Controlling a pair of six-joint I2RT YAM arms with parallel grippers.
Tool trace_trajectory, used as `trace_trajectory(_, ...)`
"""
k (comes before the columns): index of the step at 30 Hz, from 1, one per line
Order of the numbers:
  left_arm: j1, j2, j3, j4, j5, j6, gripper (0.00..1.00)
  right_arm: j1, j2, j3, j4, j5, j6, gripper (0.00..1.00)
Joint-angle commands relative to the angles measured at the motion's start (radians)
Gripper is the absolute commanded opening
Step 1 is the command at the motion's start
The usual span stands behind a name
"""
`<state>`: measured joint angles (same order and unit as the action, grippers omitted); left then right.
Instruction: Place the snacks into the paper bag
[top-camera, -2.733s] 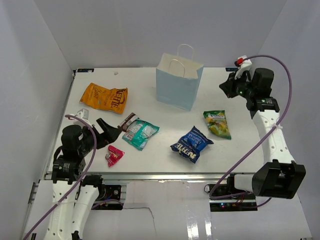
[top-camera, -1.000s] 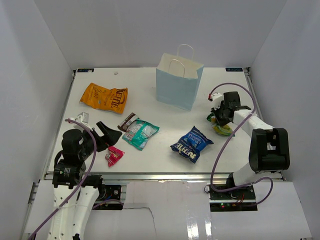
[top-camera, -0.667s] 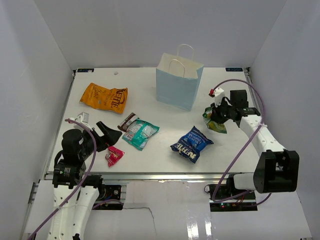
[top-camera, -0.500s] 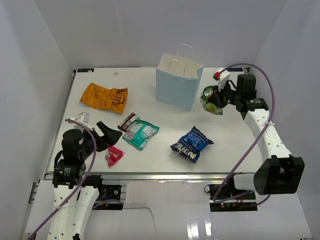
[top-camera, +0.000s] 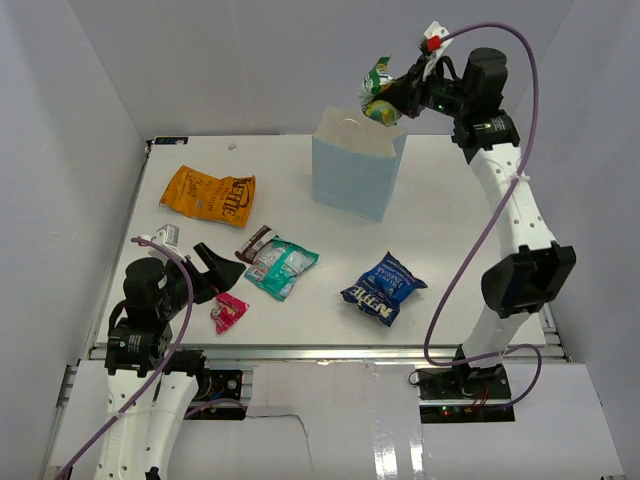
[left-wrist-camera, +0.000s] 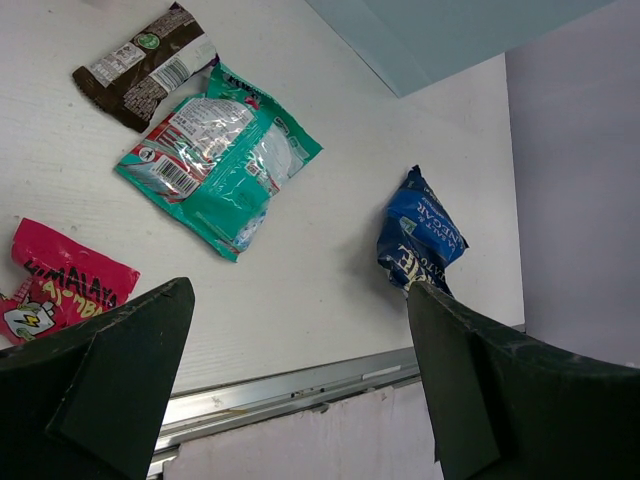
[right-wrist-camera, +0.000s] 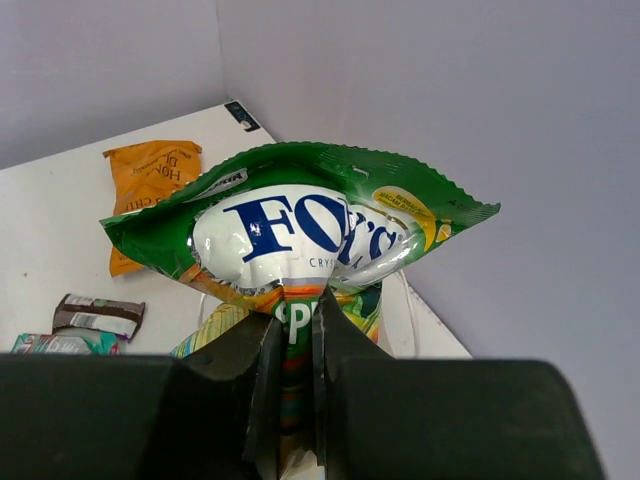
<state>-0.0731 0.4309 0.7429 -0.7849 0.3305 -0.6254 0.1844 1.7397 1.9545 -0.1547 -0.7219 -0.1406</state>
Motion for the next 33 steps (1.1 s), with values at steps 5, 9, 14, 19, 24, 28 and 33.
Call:
trace_trajectory(5, 0.006, -0.003, 0.001, 0.015, 0.025, -0.014, 0.98, 0.044, 0.112, 0.084, 0.113, 0.002, 0.071, 0.08)
trace_trajectory(9, 0.006, -0.006, 0.003, 0.009, 0.024, -0.019, 0.98, 0.046, 0.124, 0.038, 0.130, -0.017, 0.081, 0.09)
trace_trajectory(14, 0.007, 0.012, 0.001, 0.012, 0.025, -0.026, 0.98, 0.046, 0.100, -0.096, 0.142, -0.031, 0.085, 0.22)
trace_trajectory(19, 0.007, 0.048, -0.022, 0.056, 0.057, -0.045, 0.98, 0.040, 0.090, -0.118, 0.135, -0.001, 0.072, 0.59)
trace_trajectory(24, 0.006, 0.126, -0.053, 0.114, 0.099, -0.086, 0.98, 0.018, 0.058, -0.076, 0.069, 0.013, 0.065, 0.69)
trace_trajectory(28, 0.006, 0.206, -0.063, 0.125, 0.082, -0.079, 0.98, -0.029, 0.012, -0.072, 0.003, -0.063, 0.061, 0.74)
trace_trajectory(33, 0.004, 0.353, -0.062, 0.133, 0.015, -0.106, 0.98, -0.080, -0.074, -0.115, -0.103, -0.117, -0.003, 0.79)
